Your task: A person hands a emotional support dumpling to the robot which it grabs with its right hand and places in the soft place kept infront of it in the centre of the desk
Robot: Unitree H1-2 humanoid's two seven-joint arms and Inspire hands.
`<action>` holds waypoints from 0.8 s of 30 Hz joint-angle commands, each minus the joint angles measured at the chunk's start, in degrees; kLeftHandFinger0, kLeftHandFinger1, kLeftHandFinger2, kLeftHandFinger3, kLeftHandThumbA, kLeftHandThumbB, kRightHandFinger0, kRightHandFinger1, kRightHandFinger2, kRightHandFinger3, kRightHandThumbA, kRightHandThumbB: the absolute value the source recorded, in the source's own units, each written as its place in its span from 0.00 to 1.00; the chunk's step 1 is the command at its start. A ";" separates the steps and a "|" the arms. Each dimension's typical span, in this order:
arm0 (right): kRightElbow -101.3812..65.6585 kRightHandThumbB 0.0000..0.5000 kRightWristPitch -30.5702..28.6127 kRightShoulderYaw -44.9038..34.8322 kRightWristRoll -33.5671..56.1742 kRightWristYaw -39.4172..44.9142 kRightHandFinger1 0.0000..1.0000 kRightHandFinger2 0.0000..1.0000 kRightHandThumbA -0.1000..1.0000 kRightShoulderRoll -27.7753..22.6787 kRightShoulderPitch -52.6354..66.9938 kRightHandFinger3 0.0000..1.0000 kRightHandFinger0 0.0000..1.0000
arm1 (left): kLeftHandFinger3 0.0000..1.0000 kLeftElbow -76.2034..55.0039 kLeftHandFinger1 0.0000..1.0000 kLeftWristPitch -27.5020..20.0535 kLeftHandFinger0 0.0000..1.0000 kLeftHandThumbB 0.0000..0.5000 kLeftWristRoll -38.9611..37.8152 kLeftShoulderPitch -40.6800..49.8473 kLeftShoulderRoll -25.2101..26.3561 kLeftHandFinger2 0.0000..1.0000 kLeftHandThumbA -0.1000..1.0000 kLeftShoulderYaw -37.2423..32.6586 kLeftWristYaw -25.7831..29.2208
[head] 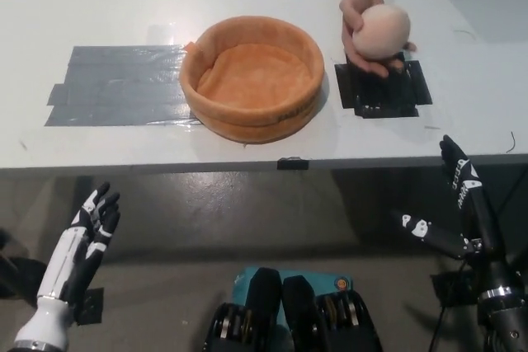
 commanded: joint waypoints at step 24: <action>-14.29 0.66 3.42 -3.07 -9.79 -3.75 1.00 1.00 0.94 -1.33 -5.56 1.00 1.00 | 1.00 -1.07 1.00 -2.80 1.00 0.10 -0.39 2.77 0.11 1.00 0.89 0.07 -0.58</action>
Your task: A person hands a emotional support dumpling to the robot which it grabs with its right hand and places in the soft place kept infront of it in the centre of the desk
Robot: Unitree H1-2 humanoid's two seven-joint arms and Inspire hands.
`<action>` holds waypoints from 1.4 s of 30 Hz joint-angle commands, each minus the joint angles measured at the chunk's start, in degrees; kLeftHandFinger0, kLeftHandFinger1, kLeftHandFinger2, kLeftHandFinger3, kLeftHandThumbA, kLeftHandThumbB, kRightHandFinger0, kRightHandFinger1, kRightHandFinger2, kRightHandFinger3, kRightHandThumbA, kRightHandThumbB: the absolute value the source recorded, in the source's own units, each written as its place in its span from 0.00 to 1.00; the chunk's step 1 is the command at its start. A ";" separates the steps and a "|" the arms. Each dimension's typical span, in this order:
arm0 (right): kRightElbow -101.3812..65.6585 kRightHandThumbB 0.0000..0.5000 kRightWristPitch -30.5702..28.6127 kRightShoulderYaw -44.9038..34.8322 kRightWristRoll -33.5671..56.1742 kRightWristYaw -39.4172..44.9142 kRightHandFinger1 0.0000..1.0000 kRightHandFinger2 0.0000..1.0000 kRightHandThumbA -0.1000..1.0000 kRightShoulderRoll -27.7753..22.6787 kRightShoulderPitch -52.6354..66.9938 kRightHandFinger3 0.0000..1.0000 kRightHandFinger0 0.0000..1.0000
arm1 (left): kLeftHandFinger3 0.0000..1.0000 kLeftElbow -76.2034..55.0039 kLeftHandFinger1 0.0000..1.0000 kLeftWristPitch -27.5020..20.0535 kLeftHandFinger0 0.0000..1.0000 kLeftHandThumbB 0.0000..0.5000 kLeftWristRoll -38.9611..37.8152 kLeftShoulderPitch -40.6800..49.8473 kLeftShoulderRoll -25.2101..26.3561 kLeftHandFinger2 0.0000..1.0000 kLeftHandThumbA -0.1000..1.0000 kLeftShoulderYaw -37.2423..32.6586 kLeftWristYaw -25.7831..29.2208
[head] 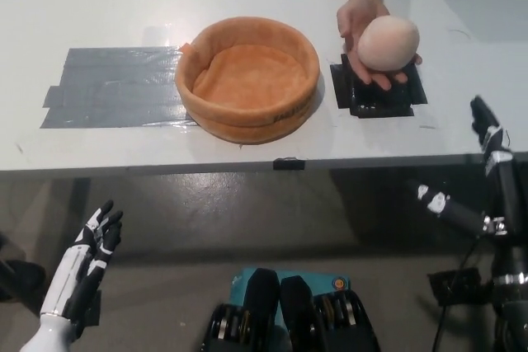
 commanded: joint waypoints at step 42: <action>52.52 0.92 25.01 24.34 -11.74 24.82 1.00 1.00 0.97 -10.82 -60.25 1.00 1.00 | 1.00 -2.11 1.00 -1.16 1.00 0.07 -0.52 -0.22 0.92 1.00 0.84 0.91 -0.87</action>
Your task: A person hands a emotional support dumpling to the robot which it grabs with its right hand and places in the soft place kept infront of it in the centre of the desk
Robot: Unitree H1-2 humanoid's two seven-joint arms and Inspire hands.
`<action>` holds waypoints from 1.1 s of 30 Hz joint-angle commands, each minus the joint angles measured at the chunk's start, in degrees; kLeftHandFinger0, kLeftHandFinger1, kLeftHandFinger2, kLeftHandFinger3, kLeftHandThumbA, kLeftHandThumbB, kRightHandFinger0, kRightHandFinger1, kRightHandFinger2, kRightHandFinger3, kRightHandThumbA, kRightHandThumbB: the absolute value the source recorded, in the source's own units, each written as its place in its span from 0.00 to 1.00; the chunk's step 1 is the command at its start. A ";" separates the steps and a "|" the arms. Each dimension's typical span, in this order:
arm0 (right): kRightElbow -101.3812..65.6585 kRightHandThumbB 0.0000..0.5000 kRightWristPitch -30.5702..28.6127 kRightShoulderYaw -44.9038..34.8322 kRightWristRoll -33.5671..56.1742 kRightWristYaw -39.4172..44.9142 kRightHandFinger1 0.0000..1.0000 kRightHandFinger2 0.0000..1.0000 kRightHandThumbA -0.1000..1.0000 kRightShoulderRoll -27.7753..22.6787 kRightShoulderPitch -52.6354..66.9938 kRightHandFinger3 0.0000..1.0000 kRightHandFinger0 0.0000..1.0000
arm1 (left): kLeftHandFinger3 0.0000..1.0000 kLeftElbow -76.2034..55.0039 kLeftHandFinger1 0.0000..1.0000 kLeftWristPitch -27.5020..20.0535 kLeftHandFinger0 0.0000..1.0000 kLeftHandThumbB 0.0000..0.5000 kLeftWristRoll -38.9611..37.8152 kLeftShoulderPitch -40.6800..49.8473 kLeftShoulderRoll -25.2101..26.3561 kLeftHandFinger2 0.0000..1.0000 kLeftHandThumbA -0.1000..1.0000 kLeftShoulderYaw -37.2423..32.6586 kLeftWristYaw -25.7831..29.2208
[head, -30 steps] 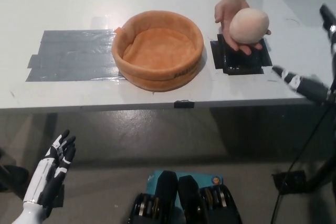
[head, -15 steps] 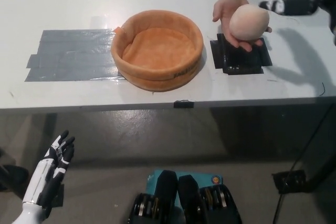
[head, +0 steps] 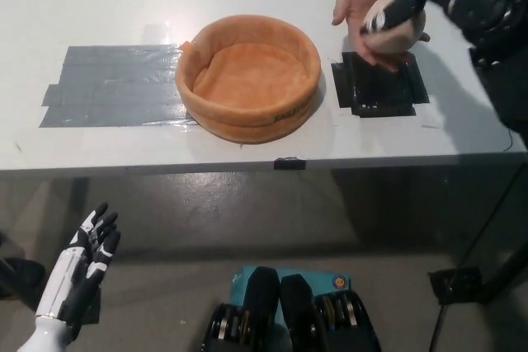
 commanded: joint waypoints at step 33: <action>19.00 0.25 -19.64 -3.19 -2.39 -25.25 0.46 0.90 0.00 3.90 -4.18 0.78 0.01 | 1.00 -2.13 1.00 -0.69 1.00 0.10 -2.32 -1.90 1.15 1.00 0.85 0.61 -1.27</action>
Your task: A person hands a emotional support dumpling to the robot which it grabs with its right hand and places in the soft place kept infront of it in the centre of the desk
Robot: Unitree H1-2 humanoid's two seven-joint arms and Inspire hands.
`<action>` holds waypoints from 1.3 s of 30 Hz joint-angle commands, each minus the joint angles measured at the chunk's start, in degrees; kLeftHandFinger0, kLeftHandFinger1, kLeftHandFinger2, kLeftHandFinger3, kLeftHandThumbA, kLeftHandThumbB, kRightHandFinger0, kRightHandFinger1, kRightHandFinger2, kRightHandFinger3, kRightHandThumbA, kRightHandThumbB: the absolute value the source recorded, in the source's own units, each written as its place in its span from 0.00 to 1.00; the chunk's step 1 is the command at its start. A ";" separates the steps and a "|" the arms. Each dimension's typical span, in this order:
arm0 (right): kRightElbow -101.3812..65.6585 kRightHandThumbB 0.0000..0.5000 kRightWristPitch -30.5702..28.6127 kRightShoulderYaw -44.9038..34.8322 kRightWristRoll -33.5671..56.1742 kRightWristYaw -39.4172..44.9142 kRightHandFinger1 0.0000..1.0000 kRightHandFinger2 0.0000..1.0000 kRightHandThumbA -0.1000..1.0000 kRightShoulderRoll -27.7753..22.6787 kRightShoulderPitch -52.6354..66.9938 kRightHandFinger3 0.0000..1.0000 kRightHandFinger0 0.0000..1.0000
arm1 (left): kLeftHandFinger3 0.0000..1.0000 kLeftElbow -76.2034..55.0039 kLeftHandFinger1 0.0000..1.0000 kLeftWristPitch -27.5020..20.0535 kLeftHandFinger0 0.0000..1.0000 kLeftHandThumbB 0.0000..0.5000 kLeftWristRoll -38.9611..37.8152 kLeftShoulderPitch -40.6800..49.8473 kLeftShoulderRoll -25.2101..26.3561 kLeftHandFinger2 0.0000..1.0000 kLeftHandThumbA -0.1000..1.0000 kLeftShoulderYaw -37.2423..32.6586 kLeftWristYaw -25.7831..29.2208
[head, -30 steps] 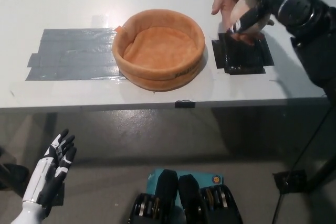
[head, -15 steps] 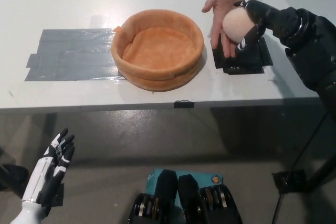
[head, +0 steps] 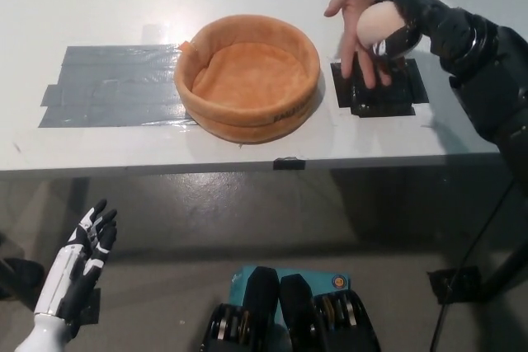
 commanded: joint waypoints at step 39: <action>6.10 0.13 9.59 -69.47 52.09 -1.43 0.27 0.73 0.00 8.38 -8.83 1.00 0.00 | 1.00 -1.44 1.00 -1.13 1.00 0.02 -1.76 -1.92 1.33 1.00 0.84 0.70 -1.03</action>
